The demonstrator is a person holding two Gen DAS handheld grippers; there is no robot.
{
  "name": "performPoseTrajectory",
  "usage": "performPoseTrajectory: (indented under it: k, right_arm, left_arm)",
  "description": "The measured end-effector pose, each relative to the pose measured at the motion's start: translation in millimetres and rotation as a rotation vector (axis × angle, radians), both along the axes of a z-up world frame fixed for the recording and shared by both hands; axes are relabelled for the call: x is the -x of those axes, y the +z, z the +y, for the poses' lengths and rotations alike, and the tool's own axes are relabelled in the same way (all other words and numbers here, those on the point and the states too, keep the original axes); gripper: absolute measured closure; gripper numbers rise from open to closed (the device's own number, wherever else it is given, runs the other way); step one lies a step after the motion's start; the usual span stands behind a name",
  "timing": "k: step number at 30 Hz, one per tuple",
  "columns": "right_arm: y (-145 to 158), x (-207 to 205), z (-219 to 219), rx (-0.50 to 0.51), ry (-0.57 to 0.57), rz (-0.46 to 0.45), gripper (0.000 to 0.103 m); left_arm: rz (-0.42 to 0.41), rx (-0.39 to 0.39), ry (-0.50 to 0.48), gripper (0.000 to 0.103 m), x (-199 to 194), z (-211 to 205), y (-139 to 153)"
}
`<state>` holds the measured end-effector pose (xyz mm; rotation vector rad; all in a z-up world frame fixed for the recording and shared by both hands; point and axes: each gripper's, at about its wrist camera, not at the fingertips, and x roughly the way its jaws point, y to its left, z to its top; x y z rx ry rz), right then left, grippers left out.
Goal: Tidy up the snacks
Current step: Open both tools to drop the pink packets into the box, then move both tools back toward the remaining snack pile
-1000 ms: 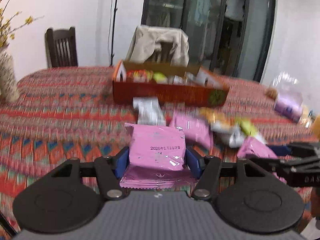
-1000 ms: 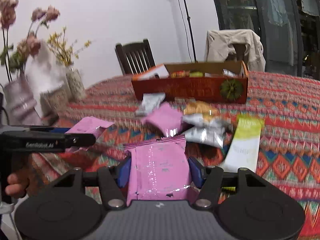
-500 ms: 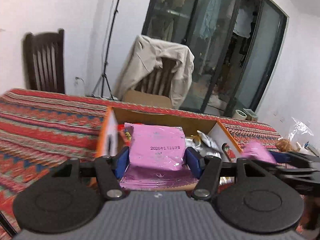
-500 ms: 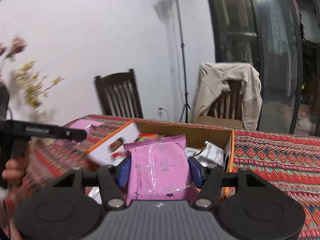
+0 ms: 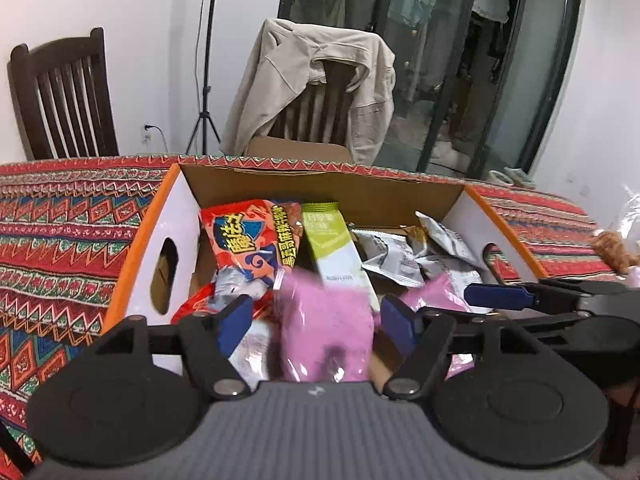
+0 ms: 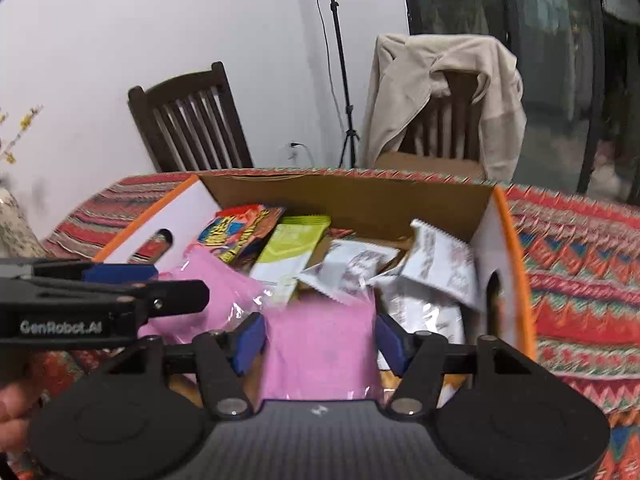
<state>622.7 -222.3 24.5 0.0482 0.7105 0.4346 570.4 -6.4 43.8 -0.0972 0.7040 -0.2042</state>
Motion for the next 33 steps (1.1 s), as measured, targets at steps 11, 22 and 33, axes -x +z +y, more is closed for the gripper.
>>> performPoseTrajectory:
  k: [11, 22, 33]
  right_arm:
    - [52.1, 43.9, -23.8, -0.018, -0.012, -0.101, 0.029]
    - [113.5, 179.3, -49.8, 0.103, 0.052, -0.309, 0.029]
    - [82.8, 336.2, -79.6, 0.065, 0.059, -0.323, 0.019]
  left_arm:
    - [-0.090, -0.047, -0.016, 0.030, 56.4, 21.2, 52.5]
    - [-0.296, -0.111, -0.069, 0.021, 211.6, 30.7, 95.5]
    - [-0.295, -0.100, 0.089, 0.013, 349.7, 31.8, 50.9]
